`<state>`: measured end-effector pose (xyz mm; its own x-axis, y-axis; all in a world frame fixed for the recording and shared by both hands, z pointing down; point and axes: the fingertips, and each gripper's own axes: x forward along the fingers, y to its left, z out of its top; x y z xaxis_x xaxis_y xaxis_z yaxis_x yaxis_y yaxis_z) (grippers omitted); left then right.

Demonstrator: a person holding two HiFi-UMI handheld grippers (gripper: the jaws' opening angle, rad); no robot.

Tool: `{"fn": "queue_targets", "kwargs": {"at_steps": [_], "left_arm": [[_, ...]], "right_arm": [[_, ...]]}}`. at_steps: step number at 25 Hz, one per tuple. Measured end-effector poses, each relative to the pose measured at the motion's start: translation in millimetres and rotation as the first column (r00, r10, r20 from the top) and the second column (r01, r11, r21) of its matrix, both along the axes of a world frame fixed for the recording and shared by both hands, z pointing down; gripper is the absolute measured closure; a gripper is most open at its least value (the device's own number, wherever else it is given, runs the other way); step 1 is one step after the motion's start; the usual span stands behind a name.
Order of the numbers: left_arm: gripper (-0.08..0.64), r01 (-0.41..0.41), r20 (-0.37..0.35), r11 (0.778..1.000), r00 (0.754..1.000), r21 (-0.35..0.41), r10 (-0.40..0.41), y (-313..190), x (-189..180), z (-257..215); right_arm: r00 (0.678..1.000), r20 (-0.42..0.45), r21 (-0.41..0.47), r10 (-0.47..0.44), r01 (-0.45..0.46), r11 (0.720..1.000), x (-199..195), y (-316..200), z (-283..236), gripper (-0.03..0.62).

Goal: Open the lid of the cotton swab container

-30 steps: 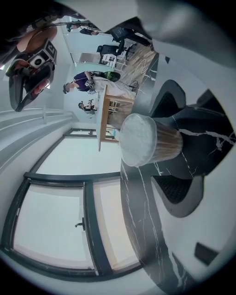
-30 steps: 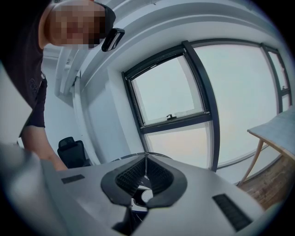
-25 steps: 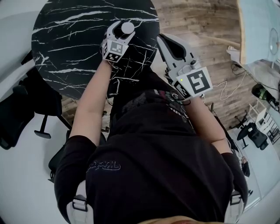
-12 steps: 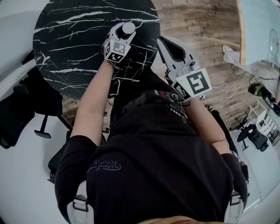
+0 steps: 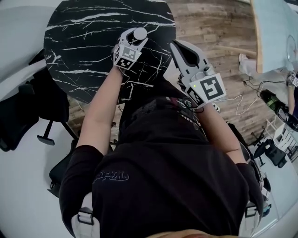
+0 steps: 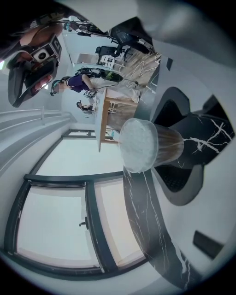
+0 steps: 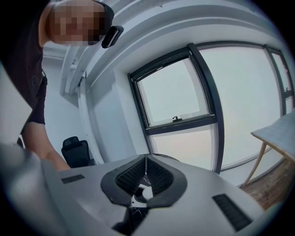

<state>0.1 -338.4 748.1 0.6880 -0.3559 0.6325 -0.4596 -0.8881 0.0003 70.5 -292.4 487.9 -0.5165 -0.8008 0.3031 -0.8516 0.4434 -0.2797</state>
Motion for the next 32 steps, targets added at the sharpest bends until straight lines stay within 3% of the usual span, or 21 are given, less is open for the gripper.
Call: {"fn": "queue_targets", "kwargs": {"at_steps": [10,25,32], "left_arm": [[0.295,0.029,-0.015,1.000,0.999,-0.008,-0.029,23,-43,-46],[0.295,-0.067,-0.085,0.998,0.994,0.013,0.067,89,-76,-144],[0.295,-0.096,-0.078,0.995,0.992,0.012,0.096,114,-95,-167]], "right_arm": [[1.000,0.001,0.054,-0.013,0.013,0.998,-34,24,-24,0.568],[1.000,-0.016,0.152,-0.007,0.009,0.988,-88,72,-64,0.568],[0.999,-0.032,0.179,0.008,-0.002,0.984,-104,94,-75,0.568]]}}
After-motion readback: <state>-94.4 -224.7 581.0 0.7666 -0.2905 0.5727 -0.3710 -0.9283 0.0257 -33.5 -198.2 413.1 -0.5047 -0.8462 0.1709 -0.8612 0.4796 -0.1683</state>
